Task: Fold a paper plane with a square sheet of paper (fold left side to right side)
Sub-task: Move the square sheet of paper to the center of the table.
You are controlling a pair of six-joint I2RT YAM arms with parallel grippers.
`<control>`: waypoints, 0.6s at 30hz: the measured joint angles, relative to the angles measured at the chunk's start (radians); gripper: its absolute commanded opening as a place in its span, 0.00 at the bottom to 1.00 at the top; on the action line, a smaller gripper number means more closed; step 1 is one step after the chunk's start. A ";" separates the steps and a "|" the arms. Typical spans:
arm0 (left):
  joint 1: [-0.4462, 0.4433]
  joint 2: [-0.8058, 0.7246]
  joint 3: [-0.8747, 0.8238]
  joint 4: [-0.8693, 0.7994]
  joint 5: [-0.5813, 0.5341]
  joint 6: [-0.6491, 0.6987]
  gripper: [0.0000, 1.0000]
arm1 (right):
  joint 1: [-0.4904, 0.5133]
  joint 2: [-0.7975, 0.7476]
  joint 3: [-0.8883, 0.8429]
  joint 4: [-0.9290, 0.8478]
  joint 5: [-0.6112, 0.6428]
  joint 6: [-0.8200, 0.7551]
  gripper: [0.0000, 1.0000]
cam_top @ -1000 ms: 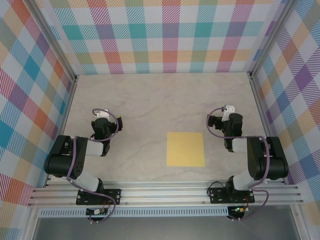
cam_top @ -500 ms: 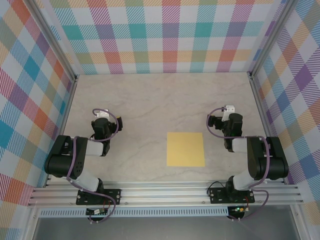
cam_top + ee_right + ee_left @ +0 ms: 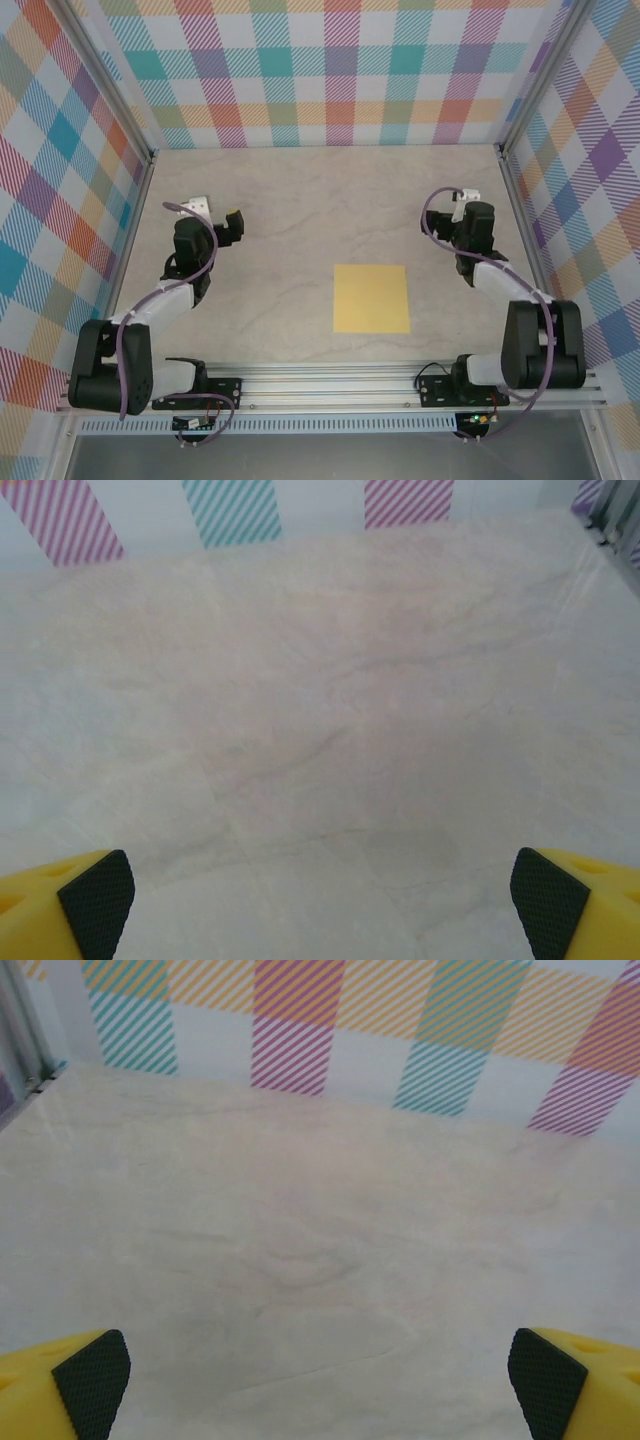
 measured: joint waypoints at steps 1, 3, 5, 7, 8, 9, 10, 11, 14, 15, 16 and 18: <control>-0.008 -0.009 0.028 -0.032 0.029 -0.024 1.00 | 0.000 -0.045 0.017 -0.057 -0.001 0.021 1.00; -0.035 -0.012 0.076 -0.090 0.074 -0.063 1.00 | 0.000 -0.105 0.041 -0.148 -0.008 0.051 1.00; -0.093 -0.011 0.122 -0.159 0.127 -0.093 1.00 | 0.000 -0.163 0.069 -0.257 -0.027 0.095 1.00; -0.181 -0.010 0.166 -0.228 0.165 -0.111 1.00 | 0.000 -0.196 0.095 -0.367 -0.035 0.135 1.00; -0.238 -0.005 0.189 -0.259 0.182 -0.114 1.00 | 0.000 -0.206 0.111 -0.424 -0.033 0.156 1.00; -0.289 0.001 0.206 -0.278 0.199 -0.118 1.00 | 0.000 -0.212 0.127 -0.475 -0.027 0.170 1.00; -0.341 0.010 0.223 -0.290 0.219 -0.122 1.00 | 0.000 -0.216 0.146 -0.528 -0.018 0.187 1.00; -0.396 0.023 0.238 -0.303 0.234 -0.126 1.00 | 0.000 -0.217 0.159 -0.563 -0.011 0.200 1.00; -0.521 0.100 0.274 -0.315 0.289 -0.137 1.00 | 0.000 -0.220 0.193 -0.653 -0.003 0.229 1.00; -0.544 0.126 0.282 -0.316 0.301 -0.141 1.00 | 0.000 -0.221 0.201 -0.671 0.000 0.235 1.00; -0.575 0.175 0.296 -0.319 0.318 -0.146 1.00 | 0.000 -0.221 0.208 -0.685 0.000 0.245 1.00; -0.618 0.256 0.319 -0.333 0.343 -0.156 1.00 | 0.000 -0.221 0.218 -0.705 0.000 0.265 1.00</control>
